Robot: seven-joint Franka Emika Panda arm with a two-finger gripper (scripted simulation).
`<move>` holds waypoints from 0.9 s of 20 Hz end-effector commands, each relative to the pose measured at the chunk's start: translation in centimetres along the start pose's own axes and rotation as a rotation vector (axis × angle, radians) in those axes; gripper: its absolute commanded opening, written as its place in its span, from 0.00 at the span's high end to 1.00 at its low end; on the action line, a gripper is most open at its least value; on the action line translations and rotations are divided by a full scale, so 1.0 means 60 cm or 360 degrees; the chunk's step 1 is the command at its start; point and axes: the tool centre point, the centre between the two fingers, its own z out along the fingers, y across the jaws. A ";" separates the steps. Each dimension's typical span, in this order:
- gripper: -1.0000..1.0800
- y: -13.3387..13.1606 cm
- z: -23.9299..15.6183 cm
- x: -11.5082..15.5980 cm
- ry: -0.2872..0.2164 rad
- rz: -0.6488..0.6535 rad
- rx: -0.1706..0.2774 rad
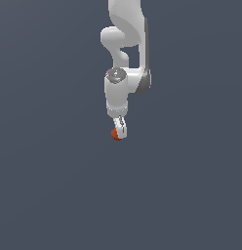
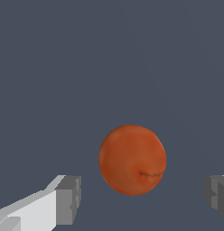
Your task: Pick up the object and move it to a goal position.
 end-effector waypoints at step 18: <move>0.04 0.003 0.078 0.000 0.0000 0.0020 0.0000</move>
